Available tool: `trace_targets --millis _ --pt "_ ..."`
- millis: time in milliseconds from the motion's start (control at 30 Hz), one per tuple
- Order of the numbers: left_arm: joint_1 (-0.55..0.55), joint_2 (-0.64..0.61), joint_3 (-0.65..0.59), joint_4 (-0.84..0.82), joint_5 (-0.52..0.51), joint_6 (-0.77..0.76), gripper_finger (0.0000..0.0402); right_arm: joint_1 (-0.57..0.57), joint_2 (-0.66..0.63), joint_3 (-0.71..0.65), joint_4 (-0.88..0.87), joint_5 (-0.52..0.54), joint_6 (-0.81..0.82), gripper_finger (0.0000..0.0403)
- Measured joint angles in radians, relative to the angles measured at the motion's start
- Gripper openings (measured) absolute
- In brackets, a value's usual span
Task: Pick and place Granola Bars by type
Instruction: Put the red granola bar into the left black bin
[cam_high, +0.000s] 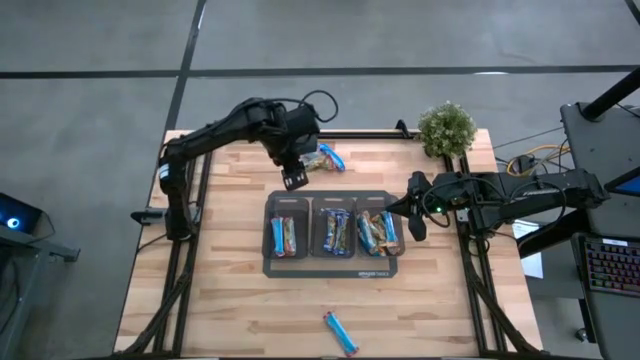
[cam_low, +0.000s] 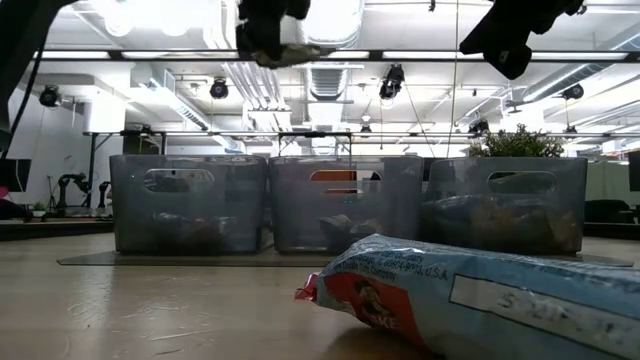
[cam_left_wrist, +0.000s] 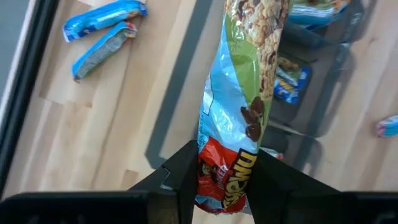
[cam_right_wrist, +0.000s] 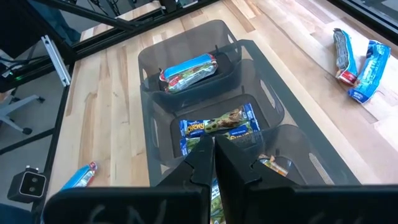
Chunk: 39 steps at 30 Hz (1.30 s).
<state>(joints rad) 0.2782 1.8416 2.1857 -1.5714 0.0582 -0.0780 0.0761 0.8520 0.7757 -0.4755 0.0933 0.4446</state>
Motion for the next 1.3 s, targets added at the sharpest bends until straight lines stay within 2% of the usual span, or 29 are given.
trace_targets --millis 300,467,633,833,933,1100,1300 --pt "-0.111 -0.033 -0.035 0.0 0.0 -0.138 0.0099 0.0 0.0 0.0 -0.001 0.0 -0.003 0.0008" --pt "-0.153 -0.079 -0.126 0.001 -0.036 -0.243 0.0099 0.0 0.0 0.0 -0.009 0.0 -0.003 0.0008" --pt "-0.175 -0.123 -0.25 0.021 -0.053 -0.396 0.0099 0.0 0.0 0.0 -0.01 0.0 -0.015 0.0008" --pt "-0.214 -0.164 -0.387 0.132 -0.052 -0.572 0.0099 0.0 0.0 0.0 -0.016 -0.001 -0.036 0.0008" --pt "-0.233 -0.175 -0.446 0.156 -0.052 -0.719 0.0099 0.0 0.0 0.0 -0.016 -0.001 -0.037 0.0008" --pt "-0.266 -0.178 -0.518 0.168 -0.059 -0.911 0.0099 0.0 0.0 0.0 -0.016 0.0 -0.037 0.0008" --pt "-0.308 -0.179 -0.587 0.272 -0.061 -1.084 0.0099 0.0 0.0 0.0 -0.016 0.0 -0.037 0.0008"
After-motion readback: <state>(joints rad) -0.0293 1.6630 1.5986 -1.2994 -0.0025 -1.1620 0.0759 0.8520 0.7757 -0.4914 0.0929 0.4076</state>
